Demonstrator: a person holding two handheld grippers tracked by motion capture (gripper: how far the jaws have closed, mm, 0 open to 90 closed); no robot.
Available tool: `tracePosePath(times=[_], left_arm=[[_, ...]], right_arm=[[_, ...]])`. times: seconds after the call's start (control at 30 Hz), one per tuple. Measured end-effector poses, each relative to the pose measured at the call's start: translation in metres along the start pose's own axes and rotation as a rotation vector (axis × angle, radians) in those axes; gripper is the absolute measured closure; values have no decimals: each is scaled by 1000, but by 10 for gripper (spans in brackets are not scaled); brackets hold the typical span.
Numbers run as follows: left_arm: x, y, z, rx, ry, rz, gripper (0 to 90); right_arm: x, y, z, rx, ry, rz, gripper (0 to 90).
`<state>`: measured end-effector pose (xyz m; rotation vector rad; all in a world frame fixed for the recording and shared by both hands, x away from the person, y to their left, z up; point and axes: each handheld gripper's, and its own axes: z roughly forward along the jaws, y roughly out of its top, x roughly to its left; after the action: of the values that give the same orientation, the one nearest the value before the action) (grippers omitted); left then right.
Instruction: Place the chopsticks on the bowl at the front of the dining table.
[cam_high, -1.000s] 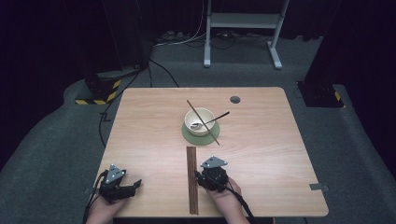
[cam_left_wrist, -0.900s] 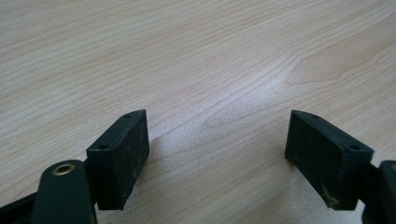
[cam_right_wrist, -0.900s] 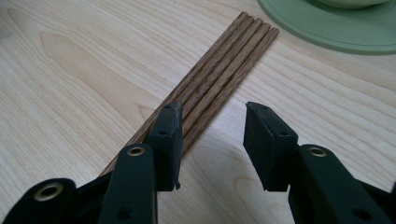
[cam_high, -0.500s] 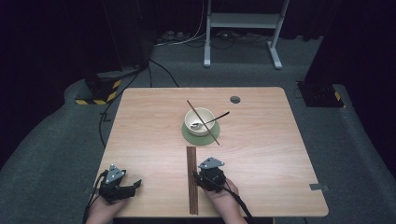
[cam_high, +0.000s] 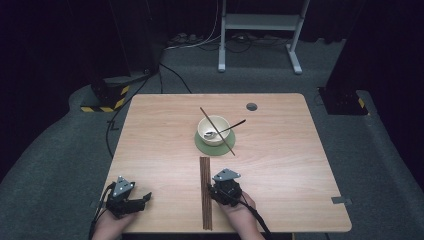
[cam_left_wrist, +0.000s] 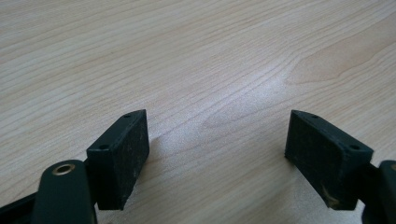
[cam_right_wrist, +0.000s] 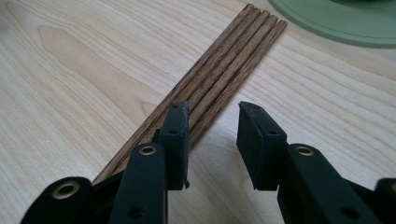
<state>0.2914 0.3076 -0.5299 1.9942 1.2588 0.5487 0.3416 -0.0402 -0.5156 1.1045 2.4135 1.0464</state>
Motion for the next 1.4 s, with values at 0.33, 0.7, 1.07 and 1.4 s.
tracePosePath(times=[0.33,0.7,1.07,1.4], left_arm=[[0,0,0,1,0,1,218],[0,0,0,1,0,1,218],[0,0,0,1,1,1,218],[0,0,0,0,0,2,218]], right_arm=[[-1,-2,2,17,-3,-18,719],[-10,-4,-2,28,-33,-16,818],[-37,-15,-14,20,-95,48,842],[-49,-18,-19,28,-118,69,829]])
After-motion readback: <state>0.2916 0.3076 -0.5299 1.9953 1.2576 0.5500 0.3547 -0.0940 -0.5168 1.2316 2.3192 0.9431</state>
